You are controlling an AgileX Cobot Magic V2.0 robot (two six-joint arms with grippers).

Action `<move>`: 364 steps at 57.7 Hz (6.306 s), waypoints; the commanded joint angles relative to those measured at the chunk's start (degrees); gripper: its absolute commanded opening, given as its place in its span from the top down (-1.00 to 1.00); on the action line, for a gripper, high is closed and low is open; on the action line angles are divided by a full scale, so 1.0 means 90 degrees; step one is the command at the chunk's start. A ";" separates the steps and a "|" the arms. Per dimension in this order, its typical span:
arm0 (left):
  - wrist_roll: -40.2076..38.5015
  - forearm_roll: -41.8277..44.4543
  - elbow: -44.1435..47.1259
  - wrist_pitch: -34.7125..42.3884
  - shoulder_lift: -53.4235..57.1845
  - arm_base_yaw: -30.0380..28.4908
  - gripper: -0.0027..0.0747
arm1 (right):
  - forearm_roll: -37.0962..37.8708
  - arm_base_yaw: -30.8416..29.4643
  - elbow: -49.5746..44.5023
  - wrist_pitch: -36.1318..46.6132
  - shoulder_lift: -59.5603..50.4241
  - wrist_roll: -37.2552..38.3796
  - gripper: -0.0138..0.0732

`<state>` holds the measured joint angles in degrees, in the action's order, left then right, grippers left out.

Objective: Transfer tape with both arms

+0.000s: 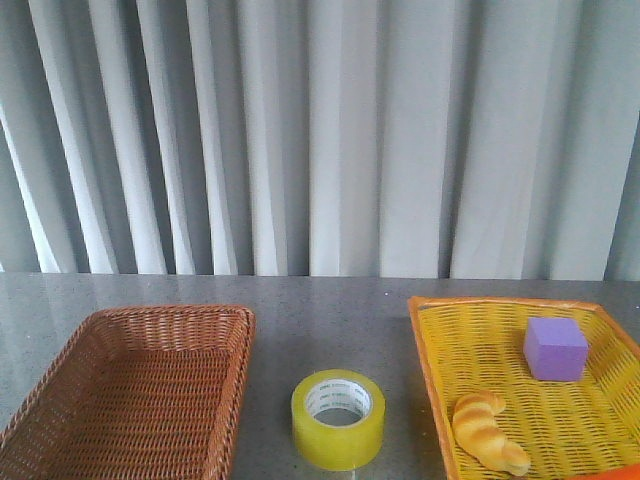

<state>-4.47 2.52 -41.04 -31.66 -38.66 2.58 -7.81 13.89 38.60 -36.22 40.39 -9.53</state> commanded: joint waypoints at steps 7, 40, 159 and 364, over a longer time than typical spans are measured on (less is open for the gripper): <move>0.0615 -0.0500 -0.0311 0.0571 -0.0693 0.0335 -0.60 | -0.0034 -0.0049 0.0171 0.0384 -0.0019 -0.0006 -0.19; 0.1804 -0.0651 -0.3349 -0.1074 -0.4113 0.2745 -0.60 | -0.0034 -0.0049 0.0171 0.0384 -0.0019 -0.0006 -0.19; 0.1270 -0.0482 -0.9403 -0.2708 -0.9821 0.3024 0.59 | -0.0034 -0.0049 0.0171 0.0384 -0.0019 -0.0006 -0.19; 0.1079 -0.0485 0.0392 -0.0838 0.0901 0.0523 -0.33 | -0.0047 -0.0049 0.0171 0.0390 -0.0019 -0.0006 -0.19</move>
<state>5.60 -1.07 -39.01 -43.84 -33.15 7.34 -7.92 13.89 38.60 -36.22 40.39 -9.53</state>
